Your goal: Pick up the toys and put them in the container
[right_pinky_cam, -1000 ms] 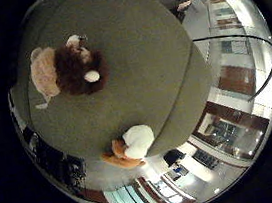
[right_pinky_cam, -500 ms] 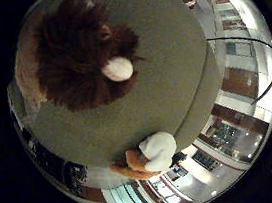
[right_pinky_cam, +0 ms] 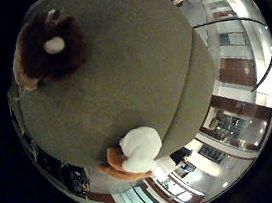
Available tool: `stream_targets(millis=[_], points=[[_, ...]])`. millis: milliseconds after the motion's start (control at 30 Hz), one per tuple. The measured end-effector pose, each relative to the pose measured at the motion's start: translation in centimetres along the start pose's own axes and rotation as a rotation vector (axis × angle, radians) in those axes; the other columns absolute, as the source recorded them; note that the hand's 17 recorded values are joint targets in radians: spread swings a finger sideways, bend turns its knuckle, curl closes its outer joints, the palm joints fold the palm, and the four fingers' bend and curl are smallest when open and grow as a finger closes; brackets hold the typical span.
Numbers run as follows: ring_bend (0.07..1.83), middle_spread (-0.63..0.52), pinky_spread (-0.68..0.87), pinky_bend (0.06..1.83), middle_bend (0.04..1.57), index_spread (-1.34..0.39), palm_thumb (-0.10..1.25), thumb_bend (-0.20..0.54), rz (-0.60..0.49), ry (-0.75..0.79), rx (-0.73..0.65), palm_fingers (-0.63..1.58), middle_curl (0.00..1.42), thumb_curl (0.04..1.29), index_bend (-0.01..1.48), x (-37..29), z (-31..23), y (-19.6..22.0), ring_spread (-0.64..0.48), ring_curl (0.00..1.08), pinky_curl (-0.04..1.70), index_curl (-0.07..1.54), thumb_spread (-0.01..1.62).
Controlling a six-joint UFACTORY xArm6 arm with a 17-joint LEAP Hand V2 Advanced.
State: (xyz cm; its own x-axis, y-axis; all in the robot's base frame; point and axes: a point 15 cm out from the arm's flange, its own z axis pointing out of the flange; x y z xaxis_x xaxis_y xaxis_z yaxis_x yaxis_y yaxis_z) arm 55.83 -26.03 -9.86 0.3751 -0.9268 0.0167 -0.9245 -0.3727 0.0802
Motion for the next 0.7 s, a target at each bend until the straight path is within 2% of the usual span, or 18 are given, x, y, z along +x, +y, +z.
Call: stream_targets(millis=[700], points=[[0.32,-0.06,0.4,0.6,0.2,-0.37,0.57,-0.026,-0.029,0.009,0.011,0.22,0.33,0.3,0.17,-2.7,1.5,-2.6,0.11,0.25,0.06,0.29,1.01]])
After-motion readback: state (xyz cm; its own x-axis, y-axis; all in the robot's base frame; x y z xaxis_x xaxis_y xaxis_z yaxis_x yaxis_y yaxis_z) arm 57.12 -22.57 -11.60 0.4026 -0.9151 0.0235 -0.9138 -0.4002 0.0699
